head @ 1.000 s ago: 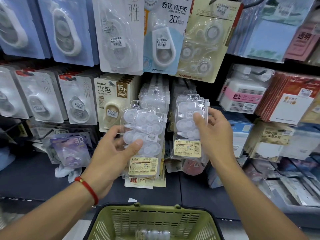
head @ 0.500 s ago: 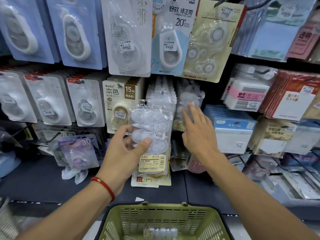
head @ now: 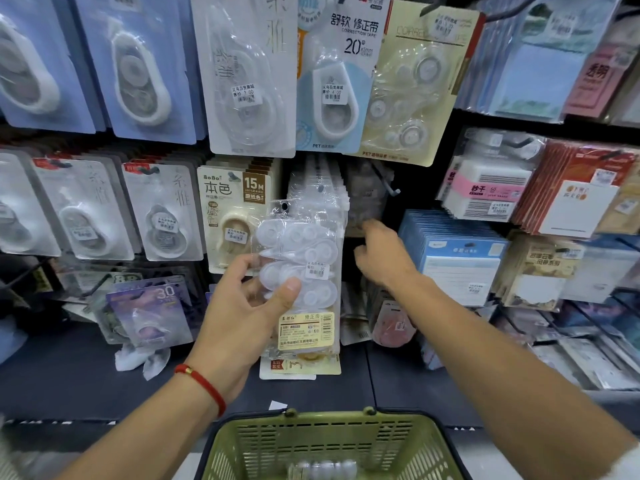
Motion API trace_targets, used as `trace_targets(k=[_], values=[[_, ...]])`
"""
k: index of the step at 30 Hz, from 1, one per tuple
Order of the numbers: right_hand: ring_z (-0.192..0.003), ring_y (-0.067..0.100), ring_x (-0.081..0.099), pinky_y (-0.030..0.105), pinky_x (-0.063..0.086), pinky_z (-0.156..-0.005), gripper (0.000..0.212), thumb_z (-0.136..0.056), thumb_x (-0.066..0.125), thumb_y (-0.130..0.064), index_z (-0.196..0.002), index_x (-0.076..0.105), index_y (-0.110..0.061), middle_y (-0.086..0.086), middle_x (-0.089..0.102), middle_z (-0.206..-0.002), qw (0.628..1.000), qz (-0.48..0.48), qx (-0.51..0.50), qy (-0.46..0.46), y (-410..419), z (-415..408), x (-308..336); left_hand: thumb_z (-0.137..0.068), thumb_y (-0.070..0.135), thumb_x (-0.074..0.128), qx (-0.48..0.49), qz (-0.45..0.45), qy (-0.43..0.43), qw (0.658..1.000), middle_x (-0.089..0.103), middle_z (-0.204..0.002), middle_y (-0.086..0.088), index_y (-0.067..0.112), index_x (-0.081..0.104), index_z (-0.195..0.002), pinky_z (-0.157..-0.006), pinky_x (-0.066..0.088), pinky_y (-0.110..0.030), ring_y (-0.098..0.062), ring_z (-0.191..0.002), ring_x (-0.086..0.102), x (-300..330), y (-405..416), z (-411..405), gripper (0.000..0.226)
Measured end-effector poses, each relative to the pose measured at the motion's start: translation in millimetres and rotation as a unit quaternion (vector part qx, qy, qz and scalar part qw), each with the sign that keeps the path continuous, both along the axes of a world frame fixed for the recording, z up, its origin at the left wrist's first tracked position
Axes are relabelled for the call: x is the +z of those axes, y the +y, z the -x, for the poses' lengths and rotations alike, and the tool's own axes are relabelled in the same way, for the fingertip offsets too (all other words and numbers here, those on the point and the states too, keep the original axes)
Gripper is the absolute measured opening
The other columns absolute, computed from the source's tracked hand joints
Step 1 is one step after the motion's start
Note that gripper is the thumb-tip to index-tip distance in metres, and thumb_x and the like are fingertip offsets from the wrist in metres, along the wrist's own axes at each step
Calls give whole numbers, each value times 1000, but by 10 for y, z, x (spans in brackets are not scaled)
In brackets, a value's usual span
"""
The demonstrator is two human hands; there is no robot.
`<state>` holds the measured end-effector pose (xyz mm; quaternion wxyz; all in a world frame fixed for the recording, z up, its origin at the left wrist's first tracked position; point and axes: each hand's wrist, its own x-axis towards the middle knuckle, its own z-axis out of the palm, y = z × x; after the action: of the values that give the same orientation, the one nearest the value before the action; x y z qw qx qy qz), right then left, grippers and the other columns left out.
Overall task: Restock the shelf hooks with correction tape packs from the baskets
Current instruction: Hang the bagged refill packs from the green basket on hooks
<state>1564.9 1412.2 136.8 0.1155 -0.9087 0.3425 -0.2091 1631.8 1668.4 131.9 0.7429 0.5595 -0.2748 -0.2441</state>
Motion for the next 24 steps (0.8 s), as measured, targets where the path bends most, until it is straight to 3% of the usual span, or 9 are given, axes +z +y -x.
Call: trace_targets(k=[3,5,8,10,12,15,19,21,24], values=[[-86,19,69,24,49,-72,21,-103,52,-20,-108,72,-26,1,75,-91,970,-114,46,-208,426,338,-22,-73,26,81,-22,16,14,1000,82,-105,-4,19,60,-118,-69,61,-21,-17,-92,79,8,-9,56,50],[-70,12,67,20,50,-63,23,-103,51,-39,-91,70,-32,-5,72,-77,937,-197,122,-261,729,599,-42,-72,22,82,-34,23,28,999,82,-103,-5,19,58,-116,-67,61,-21,-17,-89,80,15,-23,97,50],[-78,13,68,34,57,-68,40,-100,51,-60,-93,70,-25,-5,73,-87,910,-286,198,-226,1013,862,-104,-70,20,84,-43,29,38,998,82,-101,-8,17,57,-114,-66,61,-23,-18,-85,80,8,-59,149,52],[-90,22,74,50,61,-79,37,-97,58,-56,-98,70,-21,1,77,-97,903,-310,193,-225,1057,916,-129,-66,24,87,-42,28,36,998,82,-102,-9,16,58,-113,-66,62,-27,-22,-85,80,-11,-82,179,55],[-90,23,75,50,62,-80,27,-96,60,-50,-97,69,-25,3,77,-95,892,-320,176,-266,1054,939,-120,-64,30,88,-31,18,29,999,82,-104,-7,18,59,-112,-68,62,-28,-22,-88,80,-27,-106,197,58],[-80,40,60,59,54,-77,39,-92,51,-61,-92,58,-23,21,62,-89,894,-289,103,-327,987,972,-38,-71,29,83,-11,0,11,1000,82,-107,-1,24,62,-113,-73,60,-23,-15,-96,78,-58,-127,169,47],[-74,29,48,62,49,-73,40,-100,49,-55,-90,50,-16,16,48,-82,888,-268,56,-370,829,1012,102,-86,17,78,-2,-20,17,1000,81,-109,-2,30,67,-109,-77,60,-29,-18,-101,78,-96,-106,89,28],[-73,29,47,64,49,-72,39,-105,50,-49,-90,48,-13,13,46,-81,889,-272,53,-366,801,1016,123,-88,16,78,-3,-29,21,999,81,-109,-2,35,69,-100,-73,61,-29,-19,-100,79,-95,-93,73,25],[-74,41,55,68,50,-74,43,-102,52,-52,-94,51,-9,32,51,-87,883,-288,48,-368,795,1021,98,-87,16,78,-2,-35,24,999,81,-109,-2,37,69,-99,-78,59,-37,-20,-99,79,-102,-82,56,25]])
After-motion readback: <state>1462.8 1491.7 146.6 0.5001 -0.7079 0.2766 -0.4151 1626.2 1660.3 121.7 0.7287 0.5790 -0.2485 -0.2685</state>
